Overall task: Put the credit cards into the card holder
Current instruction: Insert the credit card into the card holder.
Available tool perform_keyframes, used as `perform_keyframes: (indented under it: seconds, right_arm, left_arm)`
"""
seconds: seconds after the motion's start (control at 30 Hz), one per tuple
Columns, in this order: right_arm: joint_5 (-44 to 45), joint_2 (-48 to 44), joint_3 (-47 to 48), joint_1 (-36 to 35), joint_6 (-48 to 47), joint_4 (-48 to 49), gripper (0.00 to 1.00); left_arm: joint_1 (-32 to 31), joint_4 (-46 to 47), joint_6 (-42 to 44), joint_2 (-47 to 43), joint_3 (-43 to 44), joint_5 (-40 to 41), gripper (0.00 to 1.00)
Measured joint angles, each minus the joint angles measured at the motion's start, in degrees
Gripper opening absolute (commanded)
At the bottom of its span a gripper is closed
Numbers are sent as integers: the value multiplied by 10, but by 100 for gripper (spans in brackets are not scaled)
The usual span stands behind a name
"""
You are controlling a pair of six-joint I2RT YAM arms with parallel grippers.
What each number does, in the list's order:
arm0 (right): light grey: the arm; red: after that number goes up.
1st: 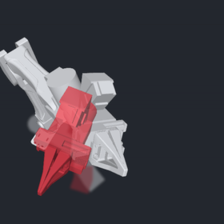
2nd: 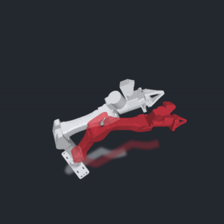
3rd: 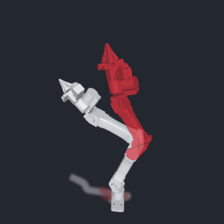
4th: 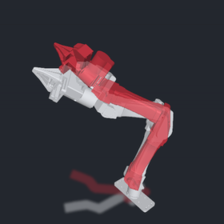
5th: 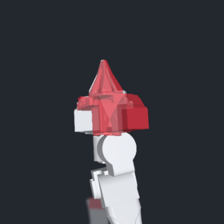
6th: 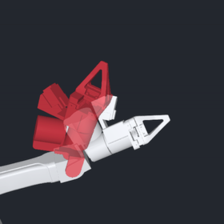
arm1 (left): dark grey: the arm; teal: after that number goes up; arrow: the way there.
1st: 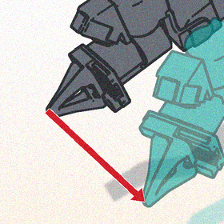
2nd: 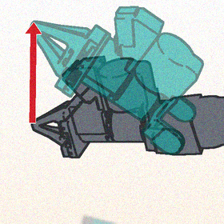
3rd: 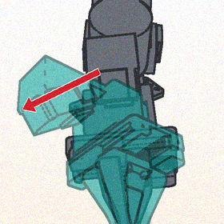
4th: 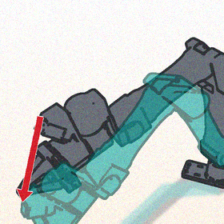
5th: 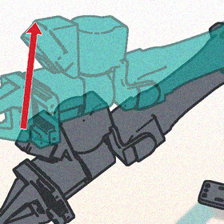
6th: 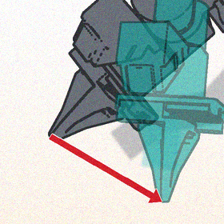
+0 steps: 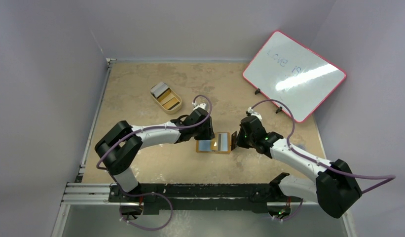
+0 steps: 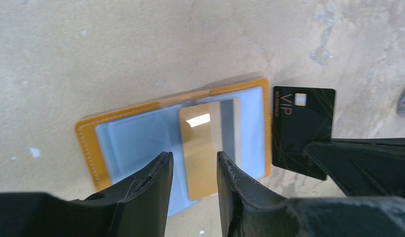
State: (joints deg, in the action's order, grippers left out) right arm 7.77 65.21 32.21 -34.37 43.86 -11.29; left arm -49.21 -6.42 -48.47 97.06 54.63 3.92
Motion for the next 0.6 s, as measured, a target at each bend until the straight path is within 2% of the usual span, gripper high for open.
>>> perform_keyframes:
  seconds: [0.23,0.6]
  right_arm:
    - [0,0,0,0,0,0,0]
    - [0,0,-2,0,0,3,0]
  left_arm:
    - [0,51,-17,0,-10,-39,41]
    - [0,57,-19,10,-11,-39,44]
